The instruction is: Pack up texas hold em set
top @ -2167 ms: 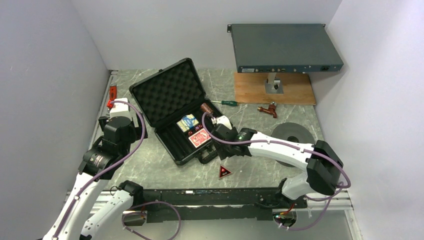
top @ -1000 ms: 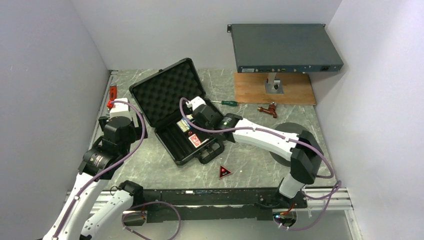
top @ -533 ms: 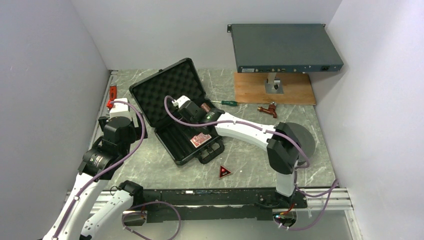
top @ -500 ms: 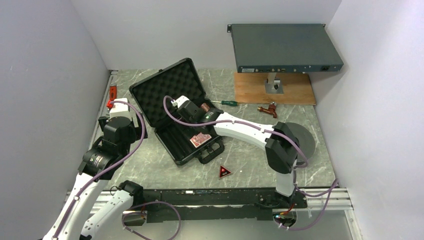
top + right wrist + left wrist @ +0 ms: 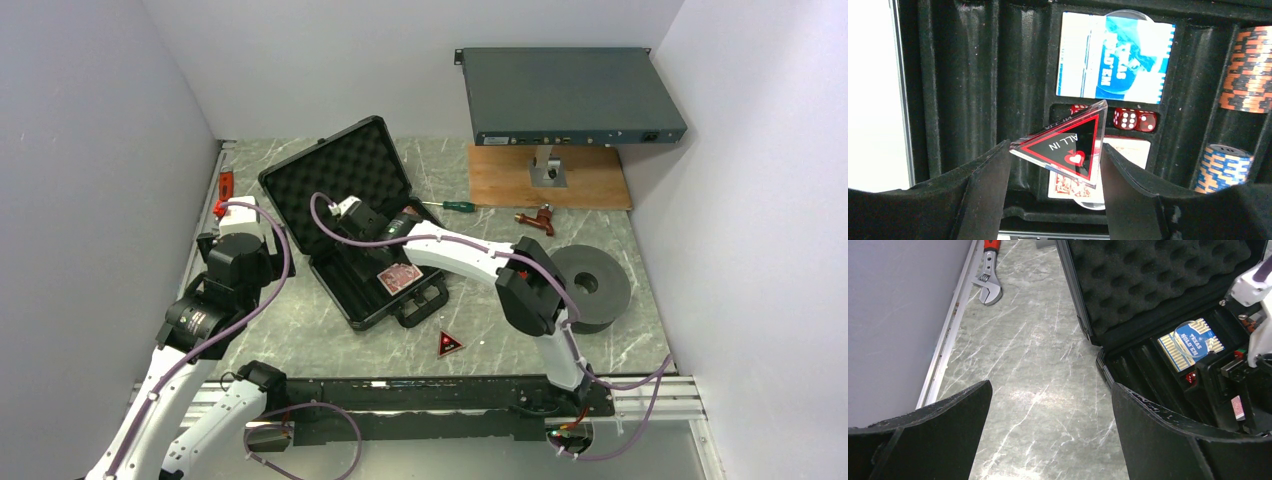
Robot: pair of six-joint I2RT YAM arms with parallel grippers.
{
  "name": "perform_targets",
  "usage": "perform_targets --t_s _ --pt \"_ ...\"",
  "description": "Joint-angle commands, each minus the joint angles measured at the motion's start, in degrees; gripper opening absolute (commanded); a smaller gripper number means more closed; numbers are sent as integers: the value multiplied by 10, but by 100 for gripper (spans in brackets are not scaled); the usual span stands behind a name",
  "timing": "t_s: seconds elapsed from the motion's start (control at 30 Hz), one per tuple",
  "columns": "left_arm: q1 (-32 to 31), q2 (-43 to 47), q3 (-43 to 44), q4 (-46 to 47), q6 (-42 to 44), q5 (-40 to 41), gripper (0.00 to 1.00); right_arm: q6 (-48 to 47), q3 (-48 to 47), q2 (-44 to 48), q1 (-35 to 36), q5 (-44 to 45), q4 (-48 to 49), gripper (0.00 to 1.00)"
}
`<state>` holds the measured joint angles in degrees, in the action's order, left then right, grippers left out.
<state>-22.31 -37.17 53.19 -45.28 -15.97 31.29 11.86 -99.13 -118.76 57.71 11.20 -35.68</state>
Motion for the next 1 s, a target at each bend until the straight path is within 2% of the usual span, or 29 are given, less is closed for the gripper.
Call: perform_targets --t_s 0.0,0.97 --pt "3 5 7 15 -2 -4 96 16 -41 -16 2 -7 -11 45" --pt "3 1 7 14 -3 -3 96 23 -79 -85 -2 3 -19 45"
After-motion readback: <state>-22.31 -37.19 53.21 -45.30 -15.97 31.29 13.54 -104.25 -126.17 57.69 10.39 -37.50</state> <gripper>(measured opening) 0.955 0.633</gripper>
